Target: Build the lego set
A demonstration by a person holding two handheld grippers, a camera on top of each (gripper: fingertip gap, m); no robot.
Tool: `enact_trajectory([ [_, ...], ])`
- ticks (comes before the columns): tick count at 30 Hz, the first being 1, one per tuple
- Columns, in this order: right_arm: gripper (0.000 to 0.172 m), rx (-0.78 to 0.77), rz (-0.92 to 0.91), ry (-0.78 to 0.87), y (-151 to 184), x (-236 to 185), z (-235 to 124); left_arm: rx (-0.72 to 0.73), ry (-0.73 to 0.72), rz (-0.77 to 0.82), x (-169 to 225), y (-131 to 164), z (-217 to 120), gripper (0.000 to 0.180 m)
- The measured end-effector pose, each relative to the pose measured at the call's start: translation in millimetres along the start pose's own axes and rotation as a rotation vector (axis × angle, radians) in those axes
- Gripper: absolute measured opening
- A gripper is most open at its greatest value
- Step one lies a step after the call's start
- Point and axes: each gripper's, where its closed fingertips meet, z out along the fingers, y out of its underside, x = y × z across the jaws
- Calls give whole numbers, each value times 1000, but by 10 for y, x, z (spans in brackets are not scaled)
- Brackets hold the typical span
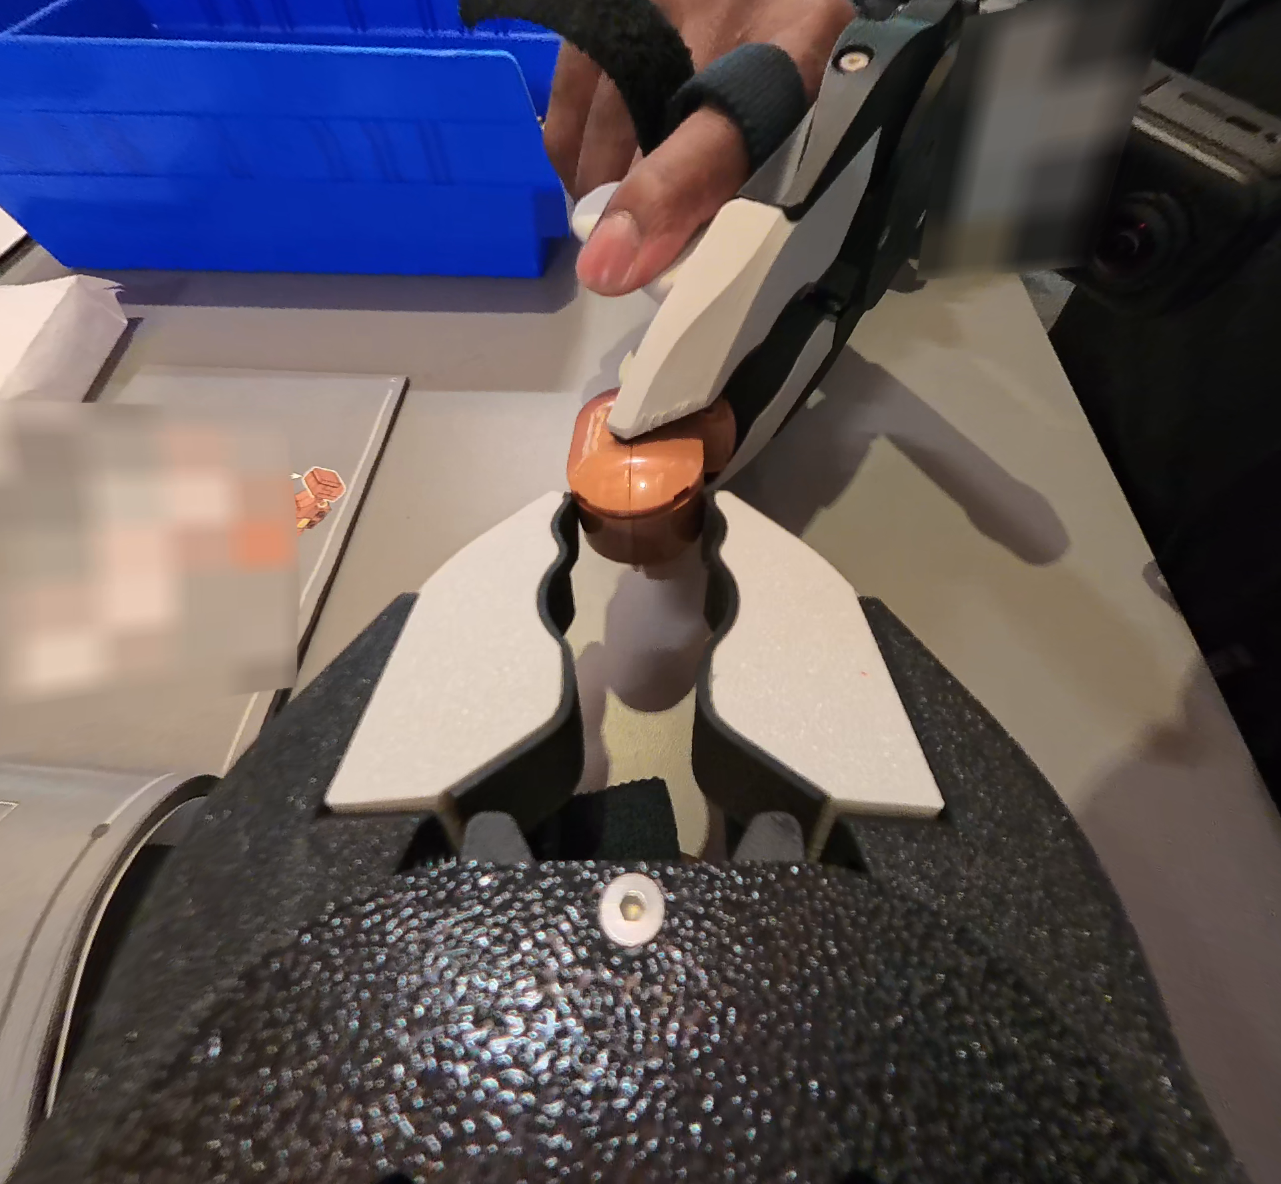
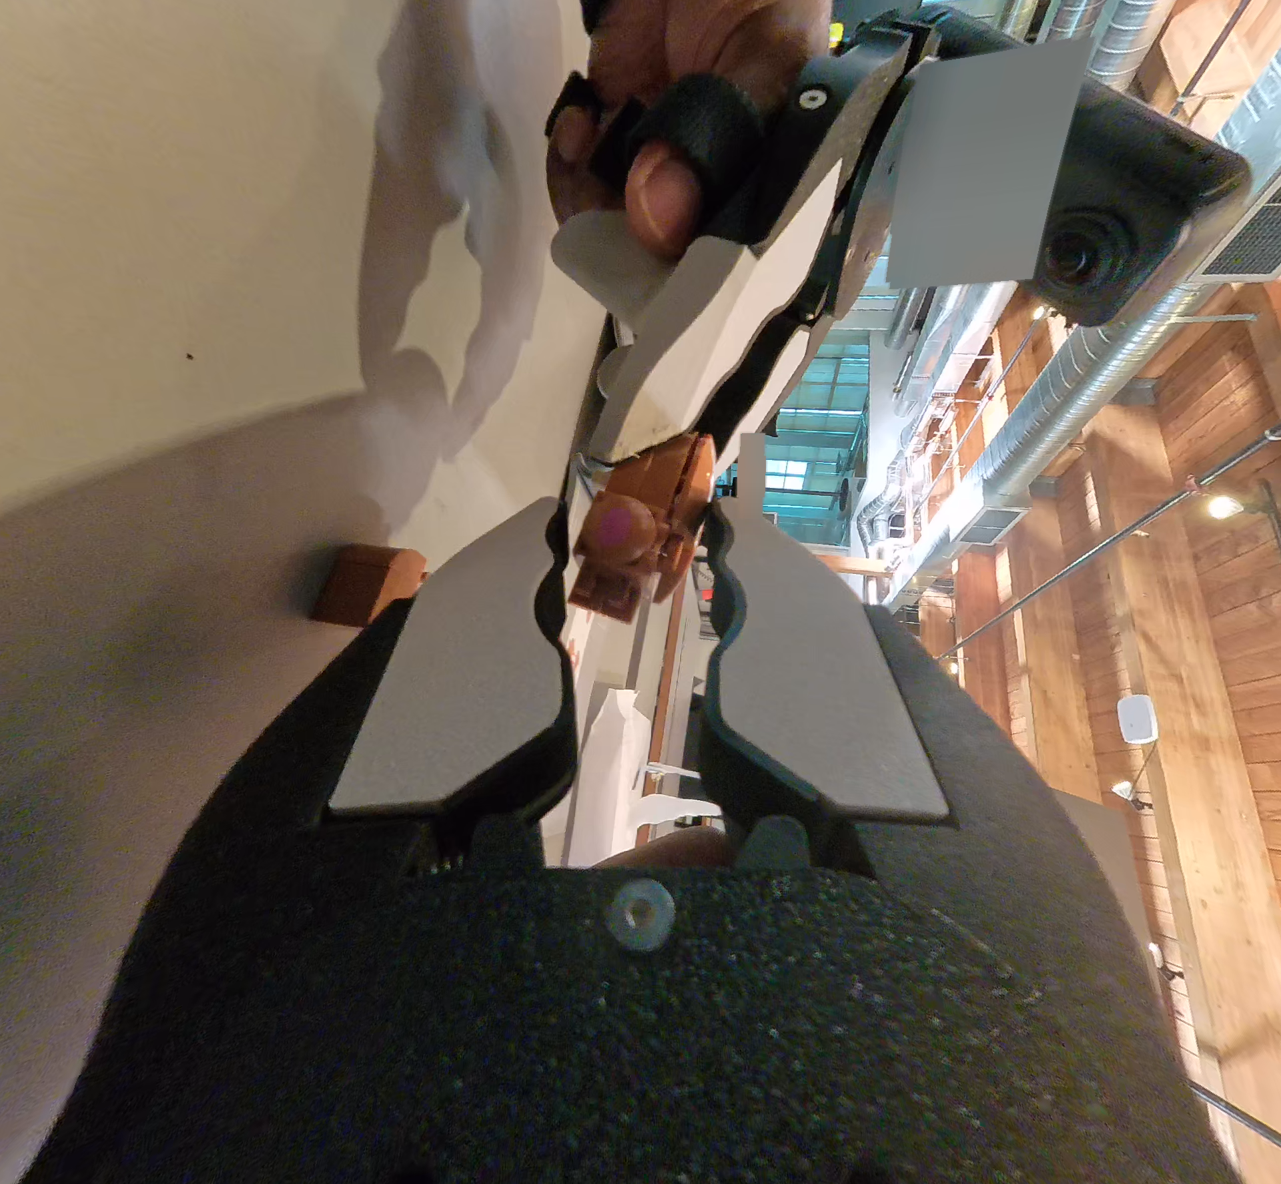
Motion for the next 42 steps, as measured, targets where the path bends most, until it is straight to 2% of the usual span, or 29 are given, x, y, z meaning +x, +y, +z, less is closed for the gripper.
enact_trajectory([
  [7,42,17,29,40,-11,81,-26,27,1,-12,-17,-38,-28,34],
  [13,51,128,198,147,6,259,-65,83,27,-47,-25,-115,-96,34],
  [16,56,171,203,203,1,313,-56,110,50,-62,-10,-158,-126,34],
  [25,68,263,189,235,-134,367,-43,163,121,-61,102,-278,-193,34],
  [37,61,312,167,248,-304,430,-66,181,181,-25,255,-362,-225,34],
  [41,34,307,125,251,-340,415,-78,169,186,-15,279,-354,-215,34],
  [42,34,299,114,247,-338,410,-73,165,182,-11,279,-347,-209,34],
])
